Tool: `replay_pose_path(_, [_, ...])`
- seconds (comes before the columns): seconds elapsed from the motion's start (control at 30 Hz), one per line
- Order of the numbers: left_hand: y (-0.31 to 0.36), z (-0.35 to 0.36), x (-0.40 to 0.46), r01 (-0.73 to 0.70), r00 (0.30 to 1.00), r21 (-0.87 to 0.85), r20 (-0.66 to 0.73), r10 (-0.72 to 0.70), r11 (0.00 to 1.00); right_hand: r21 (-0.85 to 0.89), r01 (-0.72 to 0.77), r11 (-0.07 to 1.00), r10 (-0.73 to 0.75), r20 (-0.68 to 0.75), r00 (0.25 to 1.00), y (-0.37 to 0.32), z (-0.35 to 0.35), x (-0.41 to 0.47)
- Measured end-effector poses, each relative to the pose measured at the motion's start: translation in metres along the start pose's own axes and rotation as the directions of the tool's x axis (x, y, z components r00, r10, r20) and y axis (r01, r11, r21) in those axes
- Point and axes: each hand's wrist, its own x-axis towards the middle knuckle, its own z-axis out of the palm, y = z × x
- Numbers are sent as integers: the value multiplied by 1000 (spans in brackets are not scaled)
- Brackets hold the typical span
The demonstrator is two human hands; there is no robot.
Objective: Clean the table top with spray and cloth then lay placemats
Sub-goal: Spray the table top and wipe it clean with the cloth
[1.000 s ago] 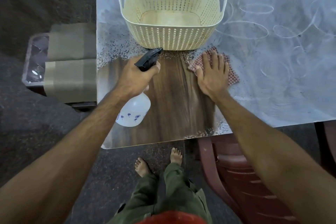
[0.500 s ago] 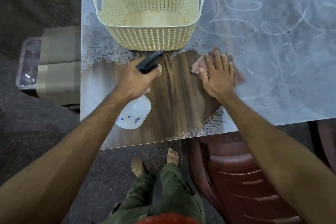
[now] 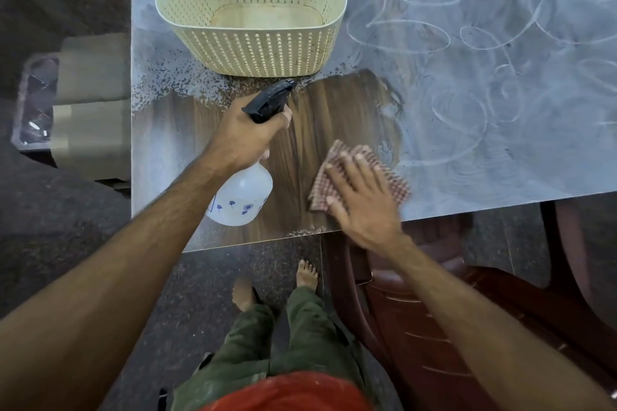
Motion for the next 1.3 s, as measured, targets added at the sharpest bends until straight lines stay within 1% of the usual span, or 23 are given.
replay_pose_path(0.03, [0, 0, -2, -2, 1000, -6, 1, 2, 1000, -4, -78, 997, 78, -28, 997, 13, -3, 4])
replay_pose_path(0.1, [-1, 0, -4, -12, 1000, -3, 0, 12, 1000, 28, -239, 971, 241, -88, 967, 22, -10, 18])
replay_pose_path(0.13, [-2, 1, -5, -14, 1000, 5, 2, 14, 1000, 51, -280, 959, 283, -98, 954, 15, -12, 28])
replay_pose_path(0.17, [-2, 4, -6, -15, 1000, 11, 9, 14, 1000, 78, -281, 957, 287, -88, 954, 0, -13, 36])
replay_pose_path(0.2, [-2, 6, -6, -15, 1000, 17, 14, 14, 1000, 99, -248, 964, 255, -72, 964, -19, -12, 41])
replay_pose_path(0.27, [1, 11, -6, -16, 1000, 28, 15, 16, 999, 103, -113, 988, 119, -51, 992, -62, -5, 39])
replay_pose_path(0.33, [6, 16, -5, -27, 999, 40, 26, 26, 999, 81, 16, 997, -12, -49, 999, -91, 8, 22])
replay_pose_path(0.4, [10, 19, -5, -35, 999, 67, 38, 33, 997, 78, 87, 993, -82, -60, 995, -93, 18, 3])
replay_pose_path(0.47, [12, 21, -3, -30, 999, 74, 40, 27, 997, 80, 104, 991, -98, -71, 993, -72, 22, -16])
replay_pose_path(0.5, [13, 22, -3, -28, 999, 74, 45, 24, 997, 73, 85, 994, -79, -79, 994, -55, 21, -23])
replay_pose_path(0.57, [13, 24, -3, -34, 998, 72, 63, 30, 997, 34, -21, 999, 23, -73, 997, -13, 12, -30])
replay_pose_path(0.63, [12, 26, -3, -34, 997, 65, 72, 29, 997, 34, -183, 983, 185, -67, 981, 32, 2, -20])
replay_pose_path(0.67, [12, 27, -3, -28, 997, 66, 76, 23, 997, 55, -266, 962, 270, -82, 959, 50, -4, -11])
replay_pose_path(0.73, [12, 32, -3, -25, 996, 74, 83, 19, 997, 89, -372, 924, 380, -112, 918, 64, -14, 12])
replay_pose_path(0.77, [12, 35, -2, -30, 996, 85, 90, 22, 996, 95, -385, 918, 394, -113, 912, 59, -16, 22])
replay_pose_path(0.83, [14, 43, 0, -47, 994, 115, 101, 36, 992, 114, -334, 936, 346, -107, 932, 38, -13, 32])
replay_pose_path(0.9, [18, 50, 2, -68, 992, 135, 112, 53, 989, 104, -209, 972, 220, -99, 971, 10, -5, 23])
replay_pose_path(0.97, [23, 56, 5, -71, 991, 143, 120, 54, 987, 95, -111, 989, 121, -107, 987, -3, 2, -4])
replay_pose_path(1.03, [27, 57, 10, -74, 991, 161, 123, 55, 984, 98, -96, 991, 105, -97, 990, 4, 6, -29])
replay_pose_path(1.07, [28, 57, 11, -74, 991, 165, 124, 54, 984, 87, -115, 990, 122, -85, 989, 15, 5, -39])
replay_pose_path(1.13, [31, 56, 14, -75, 990, 152, 129, 55, 986, 62, -206, 977, 211, -83, 974, 48, 2, -45])
replay_pose_path(1.23, [31, 57, 16, -77, 989, 165, 135, 55, 983, 102, -399, 911, 409, -100, 907, 99, -12, -22])
replay_pose_path(1.3, [29, 58, 17, -72, 991, 171, 128, 50, 983, 139, -469, 872, 484, -103, 869, 113, -21, 9])
